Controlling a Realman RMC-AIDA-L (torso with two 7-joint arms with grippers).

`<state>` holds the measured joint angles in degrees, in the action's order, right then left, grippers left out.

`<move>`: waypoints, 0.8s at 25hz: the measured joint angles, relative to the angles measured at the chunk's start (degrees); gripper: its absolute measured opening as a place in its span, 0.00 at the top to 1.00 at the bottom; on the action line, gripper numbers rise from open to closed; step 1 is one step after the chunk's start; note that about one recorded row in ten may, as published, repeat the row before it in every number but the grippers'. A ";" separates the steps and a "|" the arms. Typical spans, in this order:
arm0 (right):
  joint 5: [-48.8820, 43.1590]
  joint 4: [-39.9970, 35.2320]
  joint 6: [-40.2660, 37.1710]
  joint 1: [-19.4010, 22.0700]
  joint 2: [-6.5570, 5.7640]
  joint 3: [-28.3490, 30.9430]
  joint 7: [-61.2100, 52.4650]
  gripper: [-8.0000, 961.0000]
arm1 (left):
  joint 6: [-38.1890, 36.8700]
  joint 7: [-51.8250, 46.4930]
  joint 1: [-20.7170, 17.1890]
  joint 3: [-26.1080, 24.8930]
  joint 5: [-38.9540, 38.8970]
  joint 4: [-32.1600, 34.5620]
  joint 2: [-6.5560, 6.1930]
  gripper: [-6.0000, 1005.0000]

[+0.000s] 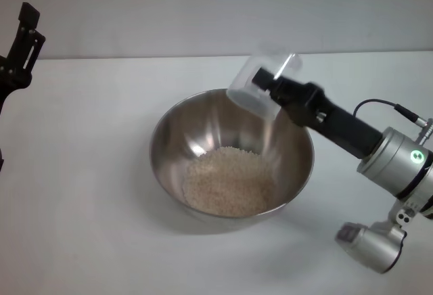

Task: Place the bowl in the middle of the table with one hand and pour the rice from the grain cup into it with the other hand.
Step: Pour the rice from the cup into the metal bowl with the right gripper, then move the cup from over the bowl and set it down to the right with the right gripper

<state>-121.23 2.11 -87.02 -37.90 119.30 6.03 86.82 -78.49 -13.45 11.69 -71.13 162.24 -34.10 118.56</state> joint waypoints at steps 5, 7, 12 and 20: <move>2.12 6.17 -0.50 2.92 0.02 8.15 -8.61 0.99 | 0.08 0.16 0.08 -0.05 0.00 0.10 0.00 0.19; 2.20 10.36 -2.22 5.46 0.05 13.77 -15.54 0.99 | 0.09 0.22 0.30 -0.19 0.01 0.43 -0.01 0.19; 2.24 19.44 -4.37 11.20 0.25 22.74 -29.08 0.98 | 0.09 0.50 1.07 -0.24 0.32 1.31 -0.18 0.19; 6.76 26.92 -4.64 18.02 0.50 28.17 -49.34 0.98 | -0.22 0.59 2.53 -0.34 0.47 3.41 -0.27 0.19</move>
<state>-114.47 29.04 -91.66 -19.89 119.80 34.20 37.48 -78.71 -12.85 14.22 -71.46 162.71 -30.69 118.29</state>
